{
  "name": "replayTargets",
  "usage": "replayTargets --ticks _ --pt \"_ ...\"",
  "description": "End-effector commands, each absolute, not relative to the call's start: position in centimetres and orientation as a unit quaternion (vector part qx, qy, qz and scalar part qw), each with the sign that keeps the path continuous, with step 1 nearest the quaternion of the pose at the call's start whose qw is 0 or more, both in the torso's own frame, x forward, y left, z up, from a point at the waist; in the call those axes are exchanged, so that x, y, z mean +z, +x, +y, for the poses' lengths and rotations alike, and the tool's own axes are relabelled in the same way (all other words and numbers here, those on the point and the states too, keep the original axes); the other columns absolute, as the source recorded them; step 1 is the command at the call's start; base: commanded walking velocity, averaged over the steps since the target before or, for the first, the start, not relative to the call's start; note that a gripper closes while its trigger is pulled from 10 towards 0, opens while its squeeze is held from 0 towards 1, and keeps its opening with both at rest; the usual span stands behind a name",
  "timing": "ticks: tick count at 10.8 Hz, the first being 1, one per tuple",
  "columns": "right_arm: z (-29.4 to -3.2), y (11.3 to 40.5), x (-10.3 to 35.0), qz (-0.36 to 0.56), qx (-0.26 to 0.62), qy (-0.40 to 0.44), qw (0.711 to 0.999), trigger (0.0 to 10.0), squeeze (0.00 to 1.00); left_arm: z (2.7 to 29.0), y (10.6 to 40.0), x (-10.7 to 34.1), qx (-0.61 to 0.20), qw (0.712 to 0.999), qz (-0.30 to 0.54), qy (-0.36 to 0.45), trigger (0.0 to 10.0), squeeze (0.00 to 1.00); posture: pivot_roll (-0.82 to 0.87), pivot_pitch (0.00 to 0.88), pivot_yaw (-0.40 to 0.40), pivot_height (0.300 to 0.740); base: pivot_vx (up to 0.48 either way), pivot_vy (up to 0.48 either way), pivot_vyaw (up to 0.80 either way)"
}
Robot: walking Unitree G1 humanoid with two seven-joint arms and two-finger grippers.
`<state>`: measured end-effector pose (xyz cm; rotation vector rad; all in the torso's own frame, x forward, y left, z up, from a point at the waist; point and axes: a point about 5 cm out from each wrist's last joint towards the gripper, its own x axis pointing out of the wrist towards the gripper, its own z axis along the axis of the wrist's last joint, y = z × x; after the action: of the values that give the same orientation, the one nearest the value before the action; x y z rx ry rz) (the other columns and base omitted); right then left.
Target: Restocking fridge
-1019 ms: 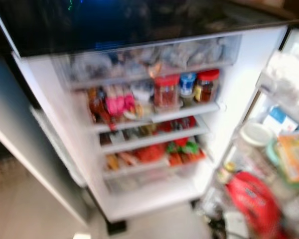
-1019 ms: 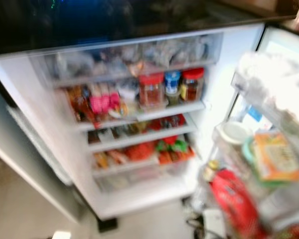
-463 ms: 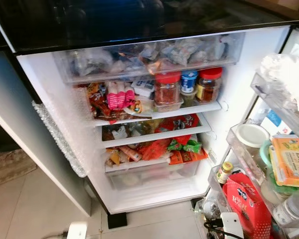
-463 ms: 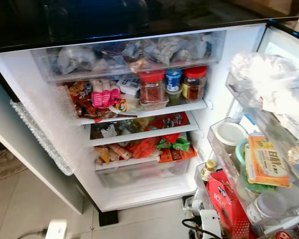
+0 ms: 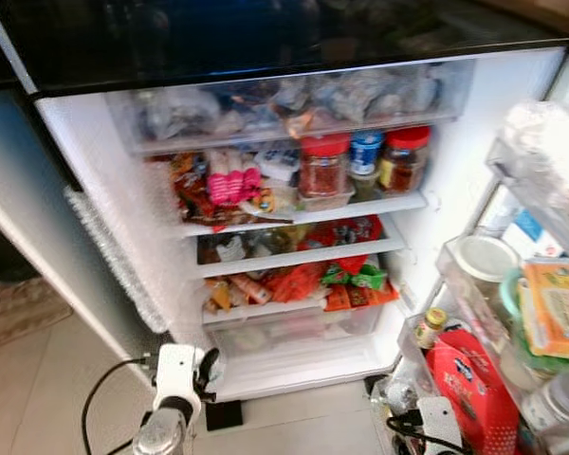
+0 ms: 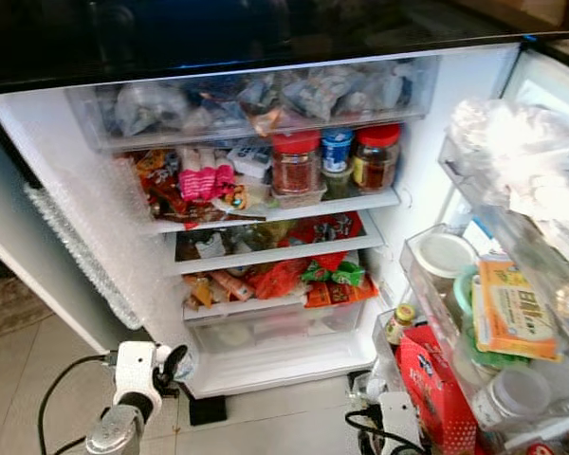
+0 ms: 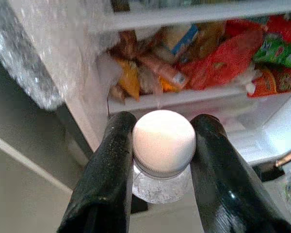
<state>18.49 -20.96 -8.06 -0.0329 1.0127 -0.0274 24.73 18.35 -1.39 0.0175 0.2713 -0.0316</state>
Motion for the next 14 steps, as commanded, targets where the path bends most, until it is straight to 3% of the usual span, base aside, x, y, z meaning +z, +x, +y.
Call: replayTargets --ticks 1,6,8,10,14 --pt "-21.2 18.24 -8.16 0.491 -0.017 -0.017 0.871 10.0 0.0 18.08 25.15 -0.65 -0.021 0.994 0.111 0.002 10.0 0.0 -0.09 0.0 0.014 0.74 0.0 0.0 0.0" --pt "-21.43 17.76 -8.36 0.499 -0.028 -0.026 0.866 10.0 0.0 17.66 25.24 -0.62 -0.052 0.992 0.119 0.002 10.0 0.0 -0.08 0.0 0.011 0.74 0.0 0.0 0.0" --pt "-21.31 17.48 -8.52 0.505 -0.03 -0.019 0.862 10.0 0.0 17.91 25.26 -0.69 -0.058 0.99 0.126 0.003 10.0 0.0 -0.1 0.0 0.024 0.74 0.0 0.0 -0.76" --pt "-21.28 17.55 -8.48 0.5 -0.026 -0.02 0.865 10.0 0.0 17.97 25.51 -0.59 -0.066 0.989 0.13 0.014 10.0 0.0 -0.09 0.0 0.024 0.74 0.0 0.0 0.0" --pt "-21.32 17.71 -8.39 0.496 -0.026 -0.016 0.868 10.0 0.0 17.89 25.79 -0.32 -0.074 0.989 0.126 0.014 10.0 0.0 -0.09 0.0 0.016 0.74 0.289 0.0 -0.11"
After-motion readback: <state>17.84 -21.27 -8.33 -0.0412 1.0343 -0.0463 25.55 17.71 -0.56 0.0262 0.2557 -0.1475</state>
